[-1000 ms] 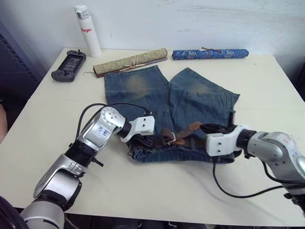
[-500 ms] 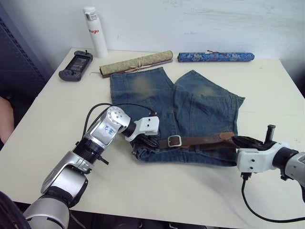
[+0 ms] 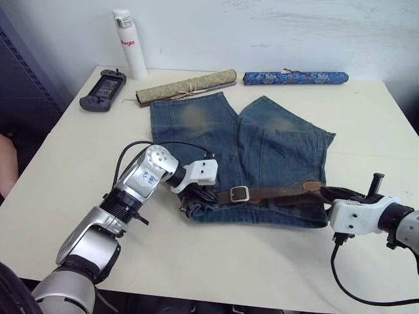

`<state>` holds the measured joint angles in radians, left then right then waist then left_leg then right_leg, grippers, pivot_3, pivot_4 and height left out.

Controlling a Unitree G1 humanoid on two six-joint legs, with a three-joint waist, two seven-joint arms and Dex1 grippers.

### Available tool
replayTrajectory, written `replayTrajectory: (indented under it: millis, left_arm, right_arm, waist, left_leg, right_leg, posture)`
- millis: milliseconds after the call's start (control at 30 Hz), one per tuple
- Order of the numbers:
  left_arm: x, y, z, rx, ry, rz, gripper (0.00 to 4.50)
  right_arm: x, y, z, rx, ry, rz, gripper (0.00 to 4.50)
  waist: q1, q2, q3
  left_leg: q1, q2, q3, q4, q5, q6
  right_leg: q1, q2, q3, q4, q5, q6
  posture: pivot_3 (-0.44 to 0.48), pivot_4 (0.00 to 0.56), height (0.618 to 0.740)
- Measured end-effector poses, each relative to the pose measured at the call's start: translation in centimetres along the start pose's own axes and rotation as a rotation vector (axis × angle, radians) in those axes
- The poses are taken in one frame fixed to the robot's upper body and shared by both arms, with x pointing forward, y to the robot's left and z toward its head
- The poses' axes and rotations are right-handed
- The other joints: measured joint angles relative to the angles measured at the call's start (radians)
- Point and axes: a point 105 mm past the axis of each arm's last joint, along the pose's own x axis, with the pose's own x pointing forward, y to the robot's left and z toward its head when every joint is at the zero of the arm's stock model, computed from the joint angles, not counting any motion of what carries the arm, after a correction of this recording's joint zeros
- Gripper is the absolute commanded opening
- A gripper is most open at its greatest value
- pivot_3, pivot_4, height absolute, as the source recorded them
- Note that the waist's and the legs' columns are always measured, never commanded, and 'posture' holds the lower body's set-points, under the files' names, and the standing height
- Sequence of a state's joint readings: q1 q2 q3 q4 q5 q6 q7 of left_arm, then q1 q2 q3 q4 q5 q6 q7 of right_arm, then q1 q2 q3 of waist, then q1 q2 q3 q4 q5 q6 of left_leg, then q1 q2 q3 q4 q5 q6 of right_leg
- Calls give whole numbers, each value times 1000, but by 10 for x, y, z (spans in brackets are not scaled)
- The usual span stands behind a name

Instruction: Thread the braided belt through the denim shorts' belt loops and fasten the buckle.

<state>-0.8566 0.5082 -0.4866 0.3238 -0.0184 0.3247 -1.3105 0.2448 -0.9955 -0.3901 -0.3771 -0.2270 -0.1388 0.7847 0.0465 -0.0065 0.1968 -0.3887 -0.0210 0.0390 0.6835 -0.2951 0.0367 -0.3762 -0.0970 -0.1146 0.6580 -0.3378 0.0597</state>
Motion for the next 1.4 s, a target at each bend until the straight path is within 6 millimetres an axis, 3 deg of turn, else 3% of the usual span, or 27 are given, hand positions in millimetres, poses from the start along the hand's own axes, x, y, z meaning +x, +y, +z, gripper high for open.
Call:
replayTrajectory:
  millis: [167, 267, 400, 533, 633, 767, 900, 1067, 1200, 1400]
  left_arm:
    - [-6, -1, -3, -2, 5, -12, 0]
    - [-11, -2, -3, -8, -10, -19, 0]
    - [-33, 1, 2, -62, -83, 17, 0]
    - [-73, -5, 12, -132, -178, 31, 1400]
    - [-99, -17, 10, -185, -221, 43, 2086]
    - [-113, -34, -12, -315, -287, 76, 2991]
    - [-125, -47, -31, -400, -386, 194, 4420]
    - [-127, -66, -46, -471, -460, 331, 4466]
    - [-112, -83, -76, -596, -452, 442, 4466]
    - [-110, -83, -96, -572, -382, 680, 4466]
  right_arm:
    - [-6, -16, -6, -31, 3, 4, 4409]
    - [-13, -31, -7, 8, -18, -15, 4465]
    - [-20, -43, -5, 238, -83, -24, 4465]
    - [-25, -32, -4, 527, -128, 49, 4500]
    - [-29, -23, -1, 690, -158, 98, 4500]
    - [-33, -10, 0, 862, -187, 140, 4500]
    - [-31, 1, -1, 974, -220, 118, 4500]
    - [-30, 13, -7, 1061, -210, 84, 4500]
    - [-28, 28, -11, 1126, -197, 60, 4500]
    - [-25, 28, -16, 1126, -176, -24, 4500]
  waist:
    - [-20, 0, 0]
    - [-22, 0, 1]
    - [-20, -1, 2]
    - [-20, -1, 3]
    - [-20, 0, 3]
    - [-21, 0, 3]
    - [-22, 1, 3]
    - [-19, 1, 4]
    - [-20, 2, 4]
    - [-18, 3, 3]
  left_leg:
    - [0, 1, 0, 0, 0, 0]
    - [0, 1, 0, 0, 0, 0]
    - [-1, 1, -1, 0, 0, 0]
    - [-1, 2, -2, 0, 0, 1]
    - [-1, 2, -2, 0, -1, 1]
    - [-1, 2, -2, -1, -1, 1]
    - [-1, 2, -2, -1, -3, 2]
    - [-1, 2, -2, -2, -5, 1]
    - [0, 2, -2, -3, -8, 0]
    - [0, 2, -1, -3, -11, -4]
  right_leg:
    - [0, 1, 0, 0, 0, -1]
    - [0, 1, -1, 0, -1, -1]
    - [0, 1, -1, 0, -1, -1]
    - [0, 0, -2, -1, -1, -1]
    - [0, 0, -2, -2, -1, -1]
    - [0, -1, -1, -2, -1, -1]
    - [0, -1, -1, -3, -1, -1]
    - [0, -1, -1, -5, -1, -1]
    - [0, -1, 0, -5, -1, -1]
    - [0, -1, 0, -5, -1, -1]
  posture:
    - [0, 150, 686]
    - [0, 150, 686]
    - [0, 150, 686]
    - [0, 150, 686]
    - [0, 150, 686]
    - [0, 150, 686]
    - [0, 150, 686]
    - [0, 150, 686]
    - [0, 150, 686]
    - [0, 150, 686]
